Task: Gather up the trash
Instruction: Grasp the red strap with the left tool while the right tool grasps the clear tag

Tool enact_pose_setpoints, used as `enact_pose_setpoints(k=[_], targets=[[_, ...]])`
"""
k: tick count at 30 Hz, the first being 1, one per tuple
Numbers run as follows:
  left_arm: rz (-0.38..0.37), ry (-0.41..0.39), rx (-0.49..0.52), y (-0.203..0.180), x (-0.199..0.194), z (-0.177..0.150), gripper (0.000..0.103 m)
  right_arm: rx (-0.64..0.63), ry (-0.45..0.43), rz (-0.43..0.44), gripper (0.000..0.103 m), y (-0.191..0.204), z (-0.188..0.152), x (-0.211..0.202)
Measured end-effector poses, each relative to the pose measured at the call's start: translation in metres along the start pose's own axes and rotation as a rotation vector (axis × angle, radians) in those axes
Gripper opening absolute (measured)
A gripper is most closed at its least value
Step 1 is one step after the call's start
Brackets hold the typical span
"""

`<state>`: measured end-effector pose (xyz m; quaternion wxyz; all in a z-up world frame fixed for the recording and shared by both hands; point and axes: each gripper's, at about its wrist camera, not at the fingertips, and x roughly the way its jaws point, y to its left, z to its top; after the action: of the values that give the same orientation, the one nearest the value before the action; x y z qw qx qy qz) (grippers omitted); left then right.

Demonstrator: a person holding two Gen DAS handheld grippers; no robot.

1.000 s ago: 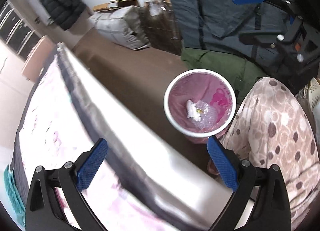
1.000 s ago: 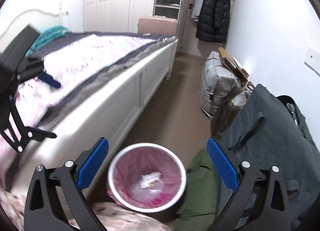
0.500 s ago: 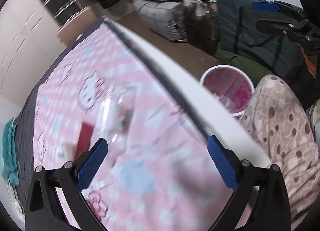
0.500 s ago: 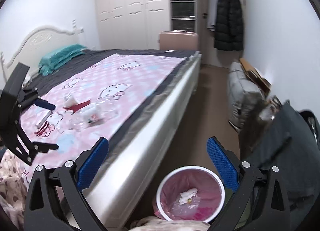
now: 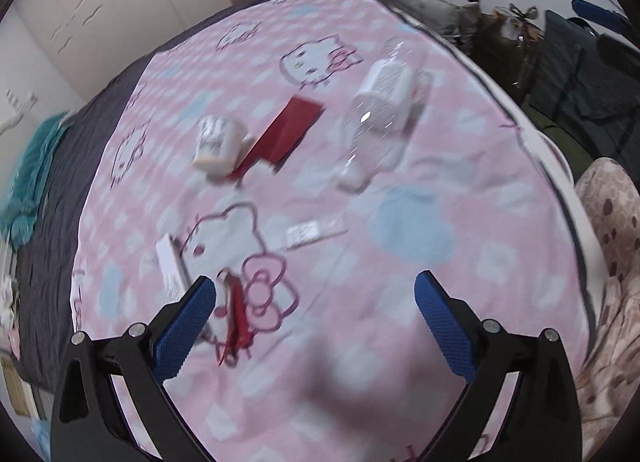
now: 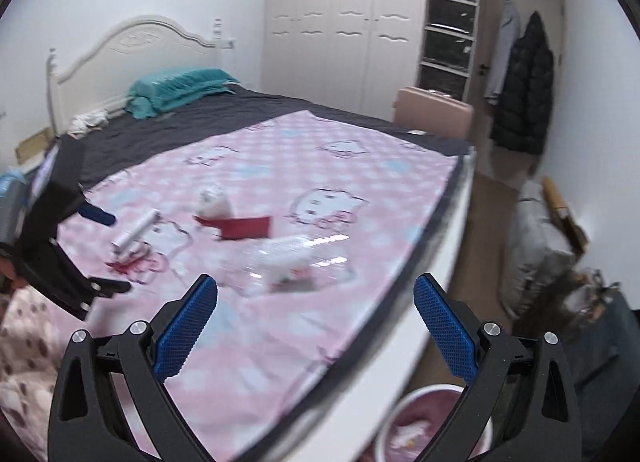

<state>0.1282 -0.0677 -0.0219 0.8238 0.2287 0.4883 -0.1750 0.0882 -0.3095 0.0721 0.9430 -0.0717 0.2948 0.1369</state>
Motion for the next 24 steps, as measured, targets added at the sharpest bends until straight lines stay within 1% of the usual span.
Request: enact_pose_setpoints(k=[4,9,12,14,16,18,21,24], targets=[[-0.004,0.027,-0.074,0.027,0.017,-0.025,0.098,-0.049,0.018,0.047,0.096,0.032,0.009,0.023],[-0.046,0.051,-0.175,0.054,0.039,-0.053,0.098,-0.079,0.035,0.155,0.096,0.062,0.014,0.046],[-0.089,0.035,-0.223,0.065,0.047,-0.064,0.098,-0.109,0.071,0.201,0.096,0.080,0.014,0.063],[-0.151,0.020,-0.278,0.074,0.053,-0.068,0.098,-0.150,0.099,0.233,0.096,0.094,0.014,0.074],[-0.199,0.011,-0.316,0.081,0.059,-0.071,0.098,-0.192,0.113,0.246,0.096,0.108,0.014,0.084],[-0.228,0.017,-0.321,0.082,0.067,-0.073,0.098,-0.232,0.123,0.270,0.096,0.120,0.013,0.095],[-0.245,0.029,-0.303,0.081,0.076,-0.073,0.098,-0.283,0.149,0.294,0.096,0.136,0.012,0.116],[-0.275,0.037,-0.315,0.084,0.084,-0.075,0.098,-0.347,0.172,0.321,0.095,0.152,0.013,0.136]])
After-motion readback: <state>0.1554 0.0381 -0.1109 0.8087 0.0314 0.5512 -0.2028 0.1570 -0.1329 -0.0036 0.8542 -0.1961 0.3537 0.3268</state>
